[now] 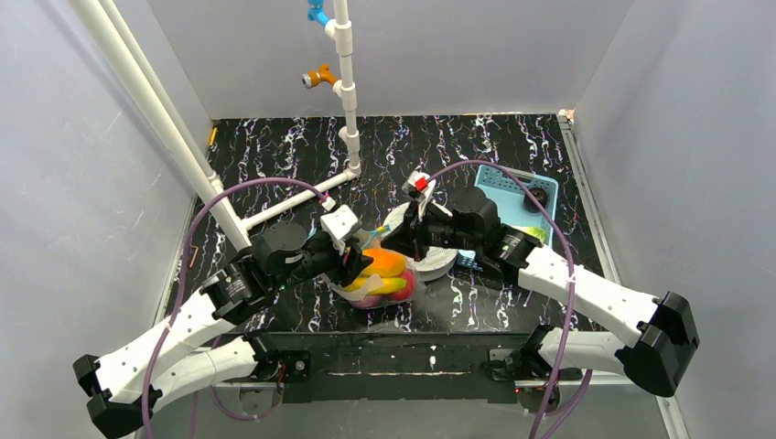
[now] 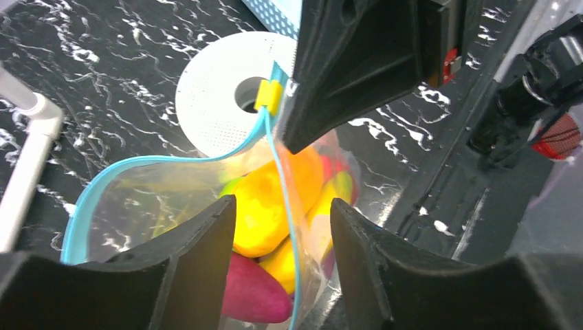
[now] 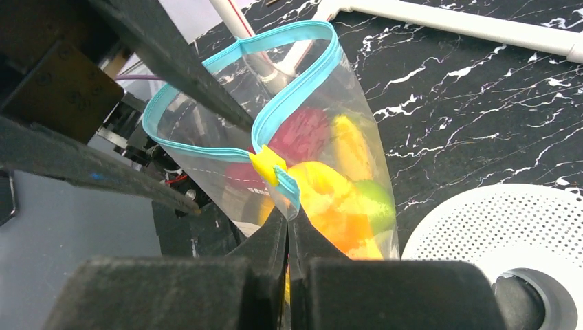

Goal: Place the food in the zip-top bag and seal the zipper
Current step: Zip the zipper food storage bag at the center of the board.

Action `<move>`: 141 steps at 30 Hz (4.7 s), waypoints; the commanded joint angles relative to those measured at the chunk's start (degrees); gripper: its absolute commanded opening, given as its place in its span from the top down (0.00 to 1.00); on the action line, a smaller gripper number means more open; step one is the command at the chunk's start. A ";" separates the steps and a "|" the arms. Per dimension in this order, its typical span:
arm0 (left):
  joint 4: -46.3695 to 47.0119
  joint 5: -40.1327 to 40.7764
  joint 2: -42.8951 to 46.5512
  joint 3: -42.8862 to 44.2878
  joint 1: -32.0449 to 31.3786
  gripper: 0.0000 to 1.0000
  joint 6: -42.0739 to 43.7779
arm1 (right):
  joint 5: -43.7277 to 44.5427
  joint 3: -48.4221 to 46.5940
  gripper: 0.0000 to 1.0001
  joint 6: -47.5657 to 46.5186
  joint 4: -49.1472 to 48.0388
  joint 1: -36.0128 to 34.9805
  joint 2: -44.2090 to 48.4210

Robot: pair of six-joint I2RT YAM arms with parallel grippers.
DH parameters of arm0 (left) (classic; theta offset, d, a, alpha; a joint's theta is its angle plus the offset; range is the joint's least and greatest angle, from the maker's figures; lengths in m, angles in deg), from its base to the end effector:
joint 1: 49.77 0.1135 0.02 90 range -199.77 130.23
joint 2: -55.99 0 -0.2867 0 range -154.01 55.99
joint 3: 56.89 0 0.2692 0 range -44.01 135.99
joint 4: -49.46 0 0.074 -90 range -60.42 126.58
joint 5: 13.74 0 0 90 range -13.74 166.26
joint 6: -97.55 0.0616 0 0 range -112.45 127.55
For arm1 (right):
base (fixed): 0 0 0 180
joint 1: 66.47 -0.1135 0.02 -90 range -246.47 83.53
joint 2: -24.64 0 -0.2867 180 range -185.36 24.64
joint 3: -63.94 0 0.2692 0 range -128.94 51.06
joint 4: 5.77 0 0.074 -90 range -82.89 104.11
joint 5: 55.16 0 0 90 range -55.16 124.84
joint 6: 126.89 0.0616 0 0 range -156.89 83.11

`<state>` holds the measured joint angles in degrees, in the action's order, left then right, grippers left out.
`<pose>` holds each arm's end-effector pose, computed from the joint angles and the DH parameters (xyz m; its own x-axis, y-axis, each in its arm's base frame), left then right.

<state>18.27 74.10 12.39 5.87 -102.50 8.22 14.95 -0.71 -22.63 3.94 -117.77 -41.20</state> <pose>0.1188 -0.1600 0.3713 -0.1166 0.1726 -0.9781 0.8190 0.5738 0.0036 0.1721 0.2483 0.3445 -0.3468 -0.0624 -0.9359 -0.8846 0.3535 0.3042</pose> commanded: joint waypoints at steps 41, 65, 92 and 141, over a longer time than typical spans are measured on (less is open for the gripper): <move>-6.03 -26.02 -11.02 9.41 13.59 1.00 0.63 | -26.35 0.73 0.65 8.85 -11.28 7.62 -3.22; -5.35 -33.54 -16.80 15.18 13.57 0.66 -4.22 | -28.06 -1.00 0.99 9.11 -10.28 8.63 -5.49; -8.78 -25.12 -16.81 14.73 13.61 1.00 -4.16 | -5.39 5.80 0.99 16.99 -11.07 8.96 0.22; -24.46 -7.28 -3.92 8.82 13.60 1.00 -1.92 | 33.56 14.05 0.99 18.60 12.25 12.01 23.69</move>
<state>-1.21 62.35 5.86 15.64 -89.30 6.25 42.21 15.18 -1.12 14.92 -107.29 -17.73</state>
